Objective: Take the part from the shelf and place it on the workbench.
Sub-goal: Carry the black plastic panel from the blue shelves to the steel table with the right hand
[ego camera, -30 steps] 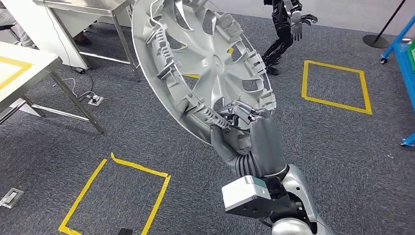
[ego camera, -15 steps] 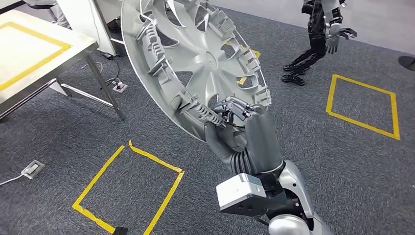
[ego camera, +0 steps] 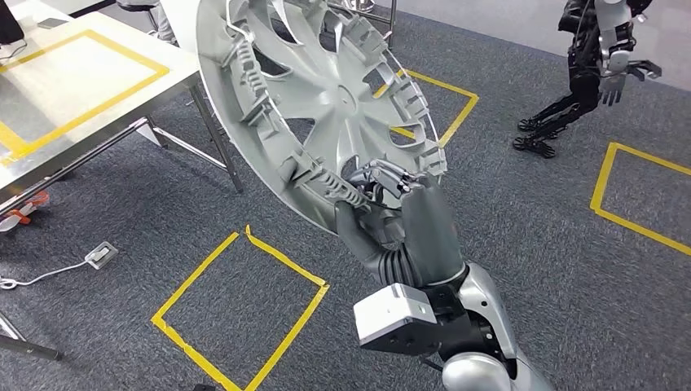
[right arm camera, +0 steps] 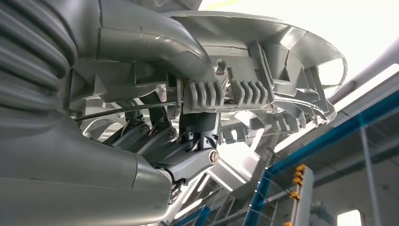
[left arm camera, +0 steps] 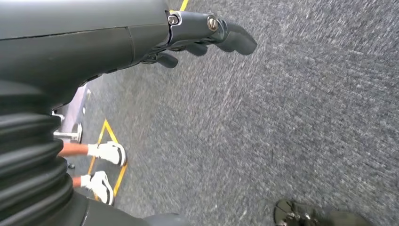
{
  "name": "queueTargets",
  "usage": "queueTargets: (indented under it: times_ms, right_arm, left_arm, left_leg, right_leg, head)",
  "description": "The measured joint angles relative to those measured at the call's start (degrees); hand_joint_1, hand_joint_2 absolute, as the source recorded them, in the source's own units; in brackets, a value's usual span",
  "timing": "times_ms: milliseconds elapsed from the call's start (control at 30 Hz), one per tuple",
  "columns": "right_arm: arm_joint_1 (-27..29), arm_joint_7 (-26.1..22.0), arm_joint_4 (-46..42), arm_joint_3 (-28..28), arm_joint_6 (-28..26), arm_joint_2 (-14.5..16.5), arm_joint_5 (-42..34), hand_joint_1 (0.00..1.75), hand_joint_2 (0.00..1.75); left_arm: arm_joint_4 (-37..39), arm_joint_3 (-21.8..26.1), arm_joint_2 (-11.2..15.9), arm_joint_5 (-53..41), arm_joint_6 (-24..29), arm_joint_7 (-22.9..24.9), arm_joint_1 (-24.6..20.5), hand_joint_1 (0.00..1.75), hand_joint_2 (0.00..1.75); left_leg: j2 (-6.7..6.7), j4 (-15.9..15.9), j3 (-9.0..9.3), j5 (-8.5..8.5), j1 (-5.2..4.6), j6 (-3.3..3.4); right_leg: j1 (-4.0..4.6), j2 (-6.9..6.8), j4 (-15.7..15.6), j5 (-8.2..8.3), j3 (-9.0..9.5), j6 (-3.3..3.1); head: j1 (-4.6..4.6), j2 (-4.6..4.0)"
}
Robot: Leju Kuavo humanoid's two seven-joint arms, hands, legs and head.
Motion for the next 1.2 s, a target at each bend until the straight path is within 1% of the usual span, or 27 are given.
queueTargets:
  times_ms: [33, 67, 100, 133, 167, 200, 267, 333, 400, 467, 533, 567, 600, 633, 667, 700, 767, 800, 833, 900, 967, 1000, 1033, 1100, 1133, 1167, 1200]
  right_arm:
    - [-0.05, -0.06, 0.08, 0.0, 0.05, 0.07, 0.01, 1.75, 1.75]
    - [-0.08, -0.11, 0.16, 0.01, 0.13, 0.09, 0.01, 1.75, 1.75]
    - [-0.09, -0.16, 0.28, 0.01, 0.23, 0.1, 0.01, 1.75, 1.75]
    - [-0.09, -0.18, 0.43, 0.01, 0.33, 0.12, -0.01, 1.75, 1.75]
    - [-0.09, -0.19, 0.54, 0.02, 0.42, 0.16, -0.02, 1.75, 1.75]
    - [-0.1, -0.18, 0.64, 0.02, 0.47, 0.24, -0.02, 1.75, 1.75]
    - [-0.19, -0.22, 0.74, 0.02, 0.51, 0.39, -0.03, 1.75, 1.75]
    - [-0.43, -0.29, 0.76, 0.03, 0.58, 0.48, -0.07, 1.75, 1.75]
    - [-0.71, -0.29, 0.76, 0.04, 0.7, 0.63, -0.12, 1.75, 1.75]
    - [-0.99, -0.27, 0.77, 0.04, 0.85, 0.8, -0.16, 1.75, 1.75]
    - [-1.18, -0.3, 0.86, 0.04, 0.96, 0.84, -0.18, 1.75, 1.75]
    - [-1.2, -0.31, 0.96, 0.04, 1.01, 0.84, -0.19, 1.75, 1.75]
    - [-1.2, -0.3, 1.09, 0.04, 1.06, 0.83, -0.21, 1.75, 1.75]
    - [-1.21, -0.28, 1.24, 0.04, 1.1, 0.83, -0.24, 1.75, 1.75]
    - [-1.28, -0.26, 1.38, 0.04, 1.15, 0.82, -0.3, 1.75, 1.75]
    - [-1.38, -0.24, 1.48, 0.04, 1.2, 0.81, -0.4, 1.75, 1.75]
    - [-1.68, -0.25, 1.58, 0.05, 1.25, 0.82, -0.62, 1.75, 1.75]
    - [-1.82, -0.27, 1.6, 0.07, 1.27, 0.82, -0.74, 1.75, 1.75]
    - [-1.94, -0.28, 1.62, 0.08, 1.29, 0.84, -0.82, 1.75, 1.75]
    - [-2.15, -0.28, 1.66, 0.09, 1.31, 0.91, -0.97, 1.75, 1.75]
    - [-2.33, -0.23, 1.69, 0.1, 1.29, 1.05, -1.08, 1.75, 1.75]
    - [-2.38, -0.23, 1.7, 0.1, 1.27, 1.13, -1.13, 1.75, 1.75]
    - [-2.39, -0.25, 1.74, 0.1, 1.23, 1.16, -1.18, 1.75, 1.75]
    - [-2.27, -0.34, 1.91, 0.1, 1.08, 1.17, -1.32, 1.75, 1.75]
    - [-2.14, -0.41, 2.04, 0.1, 1.0, 1.16, -1.38, 1.75, 1.75]
    - [-1.99, -0.46, 2.16, 0.1, 0.93, 1.16, -1.44, 1.75, 1.75]
    - [-1.86, -0.5, 2.25, 0.1, 0.88, 1.16, -1.48, 1.75, 1.75]
  left_arm:
    - [0.0, 0.02, -0.04, 0.02, 0.0, -0.1, -0.04, 0.0, 1.75]
    - [0.0, 0.03, -0.05, 0.03, -0.01, -0.2, -0.07, 0.0, 1.75]
    - [0.0, 0.06, -0.04, 0.05, -0.01, -0.27, -0.05, 0.0, 1.75]
    - [0.01, 0.1, -0.04, 0.09, -0.02, -0.31, 0.0, 0.0, 1.75]
    - [0.01, 0.18, -0.01, 0.12, -0.02, -0.34, 0.04, 0.0, 1.75]
    - [0.01, 0.26, 0.02, 0.15, -0.02, -0.39, 0.06, 0.0, 1.75]
    - [0.0, 0.41, 0.04, 0.18, -0.03, -0.47, 0.01, 0.0, 1.75]
    - [-0.01, 0.48, 0.02, 0.25, -0.08, -0.49, -0.02, 0.0, 1.75]
    - [0.01, 0.51, 0.01, 0.35, -0.1, -0.48, 0.08, 0.0, 1.75]
    - [0.02, 0.56, 0.01, 0.48, -0.11, -0.47, 0.09, 0.0, 1.75]
    - [0.01, 0.72, 0.05, 0.6, -0.13, -0.46, -0.04, 0.0, 1.75]
    - [0.0, 0.85, 0.07, 0.62, -0.13, -0.46, -0.08, 0.0, 1.75]
    - [0.01, 0.95, 0.05, 0.63, -0.14, -0.46, -0.06, 0.0, 1.75]
    - [0.01, 1.04, 0.05, 0.63, -0.14, -0.46, -0.02, 0.0, 1.75]
    - [0.02, 1.08, 0.04, 0.63, -0.15, -0.46, 0.04, 0.0, 1.75]
    - [0.02, 1.1, 0.04, 0.63, -0.15, -0.46, 0.06, 0.0, 1.75]
    - [0.02, 1.13, 0.01, 0.63, -0.15, -0.46, 0.03, 0.0, 1.75]
    - [0.01, 1.15, 0.01, 0.63, -0.14, -0.39, 0.02, 0.0, 1.75]
    - [0.02, 1.18, 0.01, 0.62, -0.13, -0.3, 0.06, 0.0, 1.75]
    - [0.06, 1.26, 0.09, 0.6, -0.06, 0.0, 0.16, 0.0, 1.75]
    - [0.1, 1.34, 0.12, 0.57, -0.01, 0.24, 0.23, 0.0, 1.75]
    - [0.1, 1.37, 0.14, 0.55, 0.01, 0.31, 0.19, 0.0, 1.75]
    - [0.09, 1.38, 0.1, 0.53, 0.01, 0.35, 0.15, 0.0, 1.75]
    - [0.1, 1.38, 0.1, 0.45, 0.01, 0.37, 0.1, 0.0, 1.75]
    - [0.1, 1.38, 0.11, 0.4, 0.01, 0.37, 0.15, 0.0, 1.75]
    - [0.1, 1.39, 0.13, 0.33, 0.02, 0.37, 0.21, 0.0, 1.75]
    - [0.1, 1.41, 0.17, 0.25, 0.02, 0.37, 0.26, 0.0, 1.75]
  left_leg:
    - [1.27, 3.63, -1.71, -1.89, 0.03, -0.29]
    - [1.88, 7.27, -3.45, -3.48, 0.12, -0.56]
    - [2.15, 9.86, -4.66, -4.31, 0.2, -0.8]
    - [2.31, 10.52, -4.93, -4.12, 0.26, -0.96]
    - [2.57, 8.84, -4.02, -2.89, 0.3, -1.06]
    - [3.22, 5.19, -2.04, -1.05, 0.32, -1.08]
    - [5.29, -2.01, 1.77, 1.57, 0.18, -0.54]
    - [5.97, -4.44, 2.95, 2.08, -0.03, 0.35]
    - [4.84, -4.56, 2.87, 2.33, -0.03, 1.15]
    - [3.81, -4.83, 2.92, 2.6, 0.17, 1.89]
    - [2.78, -4.92, 2.89, 2.76, 0.31, 2.36]
    - [2.22, -4.87, 2.82, 2.76, 0.29, 2.48]
    - [1.59, -4.81, 2.77, 2.76, 0.26, 2.54]
    - [0.93, -4.74, 2.75, 2.75, 0.24, 2.55]
    - [0.25, -4.67, 2.74, 2.76, 0.23, 2.53]
    - [-0.45, -4.6, 2.74, 2.77, 0.24, 2.47]
    - [-1.66, -4.47, 2.64, 2.82, 0.22, 2.13]
    - [-2.15, -4.46, 2.52, 2.88, 0.21, 1.81]
    - [-2.56, -4.51, 2.38, 2.97, 0.23, 1.43]
    - [-3.3, -4.84, 2.14, 3.22, 0.27, 0.61]
    - [-2.11, -3.93, 1.59, 2.58, 0.2, 0.09]
    - [-0.79, -1.74, 0.57, 1.3, 0.13, -0.1]
    - [0.68, 1.59, -0.92, -0.47, 0.12, -0.25]
    - [2.1, 9.15, -4.47, -3.72, 0.15, -0.59]
    - [2.29, 10.88, -5.28, -3.99, 0.18, -0.71]
    - [2.45, 10.43, -5.0, -3.21, 0.22, -0.78]
    - [2.75, 7.7, -3.54, -1.58, 0.26, -0.81]
  right_leg:
    - [0.03, -0.53, -0.06, -0.01, 0.05, -0.19]
    - [0.06, -1.14, -0.06, -0.06, 0.06, -0.28]
    - [0.08, -1.74, -0.04, -0.13, 0.08, -0.31]
    - [0.09, -2.32, -0.01, -0.19, 0.1, -0.29]
    - [0.08, -2.84, 0.05, -0.28, 0.13, -0.19]
    - [0.07, -3.37, 0.16, -0.41, 0.2, -0.02]
    - [0.31, -4.26, 0.47, -0.77, 0.34, 0.52]
    - [0.61, -5.03, 0.61, -1.01, 0.5, 1.14]
    - [0.52, -5.68, 0.58, -1.16, 0.66, 1.82]
    - [0.23, -4.14, 2.36, -2.46, -0.01, 2.54]
    - [0.07, -1.62, 8.6, -5.75, -2.89, 2.99]
    - [0.08, -1.02, 12.71, -7.5, -4.91, 3.08]
    - [0.09, -0.8, 15.98, -8.5, -6.6, 3.11]
    - [0.1, -0.7, 17.47, -8.48, -7.5, 3.07]
    - [0.1, -0.59, 16.4, -7.24, -7.16, 2.94]
    - [0.07, -0.29, 13.08, -5.19, -5.68, 2.75]
    - [0.07, 1.59, 4.71, -1.75, -1.77, 2.28]
    - [0.13, 2.32, 2.03, -0.97, -0.54, 2.09]
    - [0.27, 2.8, 0.82, -0.83, -0.05, 1.93]
    - [0.4, 2.04, 0.5, -0.68, 0.06, 1.47]
    - [0.18, 1.06, 0.01, -0.33, 0.42, 0.68]
    - [0.05, 0.47, -0.21, -0.21, 0.6, 0.34]
    - [0.08, -0.09, -0.26, -0.2, 0.64, 0.09]
    - [0.18, -1.33, -0.22, -0.32, 0.63, -0.11]
    - [0.21, -1.92, -0.2, -0.39, 0.64, -0.11]
    - [0.2, -2.49, -0.16, -0.47, 0.68, -0.07]
    - [0.17, -3.0, -0.08, -0.59, 0.73, 0.05]
  head:
    - [-0.19, 0.01]
    - [-0.25, 0.0]
    - [-0.25, 0.0]
    - [-0.26, 0.0]
    - [-0.26, -0.01]
    - [-0.27, -0.01]
    - [-0.23, -0.01]
    - [-0.12, -0.01]
    - [-0.05, -0.01]
    - [0.05, -0.01]
    - [0.27, -0.01]
    - [0.38, -0.01]
    - [0.42, -0.01]
    - [0.45, -0.01]
    - [0.49, 0.0]
    - [0.53, 0.0]
    - [0.59, 0.0]
    - [0.62, -0.01]
    - [0.62, -0.01]
    - [0.63, -0.01]
    - [0.43, 0.0]
    - [0.26, 0.0]
    - [0.08, 0.0]
    - [-0.09, 0.0]
    - [-0.1, 0.0]
    - [-0.11, 0.0]
    - [-0.12, 0.0]
